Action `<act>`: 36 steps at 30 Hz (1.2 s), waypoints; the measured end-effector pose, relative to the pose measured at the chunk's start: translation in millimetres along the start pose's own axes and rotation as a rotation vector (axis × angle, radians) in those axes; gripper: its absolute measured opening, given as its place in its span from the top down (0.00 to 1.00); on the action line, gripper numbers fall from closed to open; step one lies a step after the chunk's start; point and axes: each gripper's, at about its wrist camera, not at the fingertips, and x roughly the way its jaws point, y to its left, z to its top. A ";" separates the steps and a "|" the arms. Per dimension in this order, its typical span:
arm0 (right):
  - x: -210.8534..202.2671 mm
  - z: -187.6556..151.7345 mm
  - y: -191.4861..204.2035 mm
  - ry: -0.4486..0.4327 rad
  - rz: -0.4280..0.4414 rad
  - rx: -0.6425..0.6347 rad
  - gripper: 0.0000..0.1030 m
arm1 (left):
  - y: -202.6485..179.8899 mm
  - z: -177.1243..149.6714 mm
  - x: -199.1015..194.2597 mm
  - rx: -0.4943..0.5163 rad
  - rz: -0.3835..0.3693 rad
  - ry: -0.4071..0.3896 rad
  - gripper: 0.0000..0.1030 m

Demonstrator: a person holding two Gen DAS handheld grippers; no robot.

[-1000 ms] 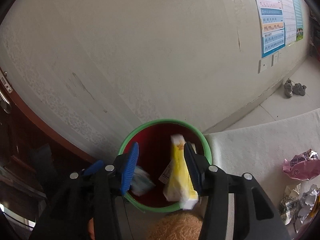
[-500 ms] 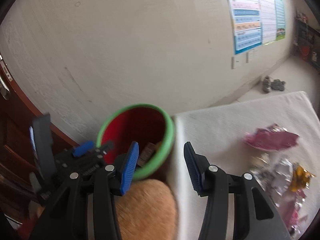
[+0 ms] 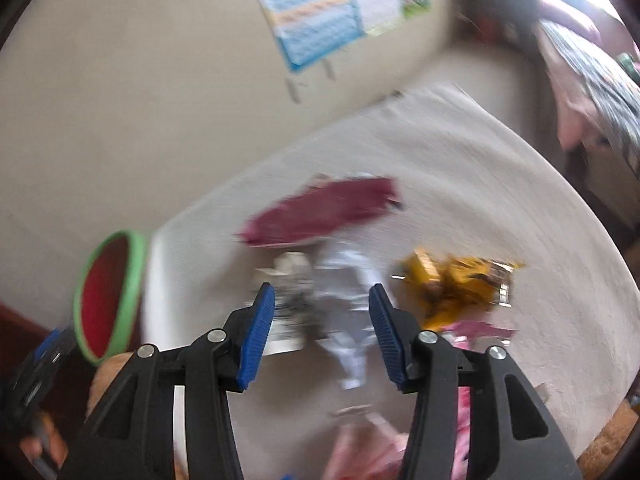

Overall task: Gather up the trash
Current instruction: 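Grasp the white printed paper carton with the left gripper while the right gripper grasps silver foil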

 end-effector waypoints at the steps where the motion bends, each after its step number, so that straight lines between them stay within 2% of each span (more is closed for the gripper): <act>1: 5.1 1.0 -4.3 0.016 0.001 0.005 0.55 | -4.6 -1.2 -0.8 0.011 -0.004 0.000 0.40; 6: 31.5 4.7 -13.1 0.083 0.057 0.014 0.54 | -31.3 -3.4 -6.6 0.082 -0.016 -0.001 0.40; 10: 32.5 5.7 -15.3 0.084 0.060 -0.027 0.63 | -50.1 -1.2 -8.2 0.115 -0.027 -0.006 0.40; 11: 27.3 4.7 -16.7 0.088 0.081 -0.029 0.75 | -53.7 -0.8 -8.3 0.121 -0.030 -0.007 0.40; 15: -9.8 0.4 -22.7 0.032 0.123 -0.057 0.75 | -82.6 2.8 -1.6 0.170 -0.056 -0.016 0.40; 19: -36.2 -11.5 -34.8 -0.018 0.122 -0.051 0.75 | -118.2 4.9 18.6 0.218 -0.101 -0.005 0.40; 23: -38.4 -22.9 -54.2 -0.035 0.078 0.002 0.75 | -160.1 4.4 53.6 0.249 -0.143 0.049 0.41; 26: -31.6 -29.9 -67.7 -0.017 0.089 0.057 0.75 | -180.9 1.2 79.2 0.263 -0.123 0.101 0.41; 31: -25.5 -29.6 -76.6 -0.020 0.118 0.095 0.75 | -187.9 0.2 110.7 0.224 -0.104 0.183 0.51; 36: -16.4 -33.0 -78.2 -0.002 0.131 0.111 0.75 | -190.8 1.8 123.4 0.193 -0.093 0.216 0.51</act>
